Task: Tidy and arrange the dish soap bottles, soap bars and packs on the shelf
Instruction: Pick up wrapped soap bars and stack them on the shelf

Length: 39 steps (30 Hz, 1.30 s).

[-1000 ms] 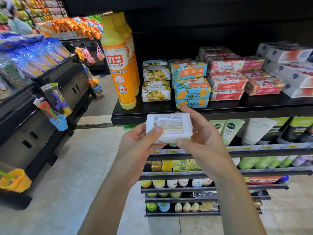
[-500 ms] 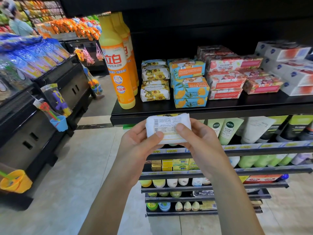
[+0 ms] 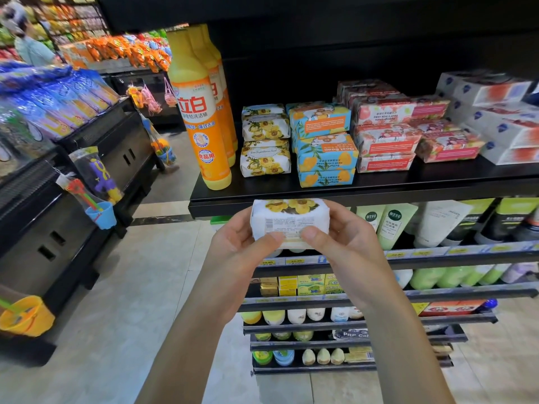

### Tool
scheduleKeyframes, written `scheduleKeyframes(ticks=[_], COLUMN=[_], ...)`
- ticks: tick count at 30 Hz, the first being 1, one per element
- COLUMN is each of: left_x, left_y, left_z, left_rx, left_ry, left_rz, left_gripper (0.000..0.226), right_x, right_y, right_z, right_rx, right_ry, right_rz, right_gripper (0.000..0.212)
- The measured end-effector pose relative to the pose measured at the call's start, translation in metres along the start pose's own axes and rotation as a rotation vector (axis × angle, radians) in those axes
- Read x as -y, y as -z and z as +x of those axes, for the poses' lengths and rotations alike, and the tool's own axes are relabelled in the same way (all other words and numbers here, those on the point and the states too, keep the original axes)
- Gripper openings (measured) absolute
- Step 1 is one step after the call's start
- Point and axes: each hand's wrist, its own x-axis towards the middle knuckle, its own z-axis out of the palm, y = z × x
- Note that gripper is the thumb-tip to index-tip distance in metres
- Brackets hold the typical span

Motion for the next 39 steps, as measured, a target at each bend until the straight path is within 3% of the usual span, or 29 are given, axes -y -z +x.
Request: scheduleKeyframes(ticks=[7, 16, 22, 27, 39], left_x=[-0.007, -0.007, -0.001, 0.001, -0.003], left_y=[-0.006, -0.006, -0.006, -0.006, -0.003], left_z=[-0.001, 0.002, 0.002, 0.005, 0.01], left_rx=[-0.034, -0.101, -0.099, -0.106, -0.084], left_ry=[0.072, 0.066, 0.029, 0.04, 0.063], left_rz=[-0.071, -0.119, -0.063, -0.067, -0.1], left_gripper=[0.07, 0.058, 0.052, 0.064, 0.078], right_x=[-0.002, 0.0, -0.004, -0.003, -0.004], right_y=[0.003, 0.001, -0.004, -0.005, 0.007], right_z=[0.001, 0.001, 0.005, 0.004, 0.008], right_rx=[0.019, 0.059, -0.058, -0.067, -0.022], right_ry=[0.08, 0.014, -0.126, -0.143, 0.025], right_rz=[-0.05, -0.001, 0.012, 0.033, 0.009], right_gripper=[0.049, 0.058, 0.075, 0.059, 0.065])
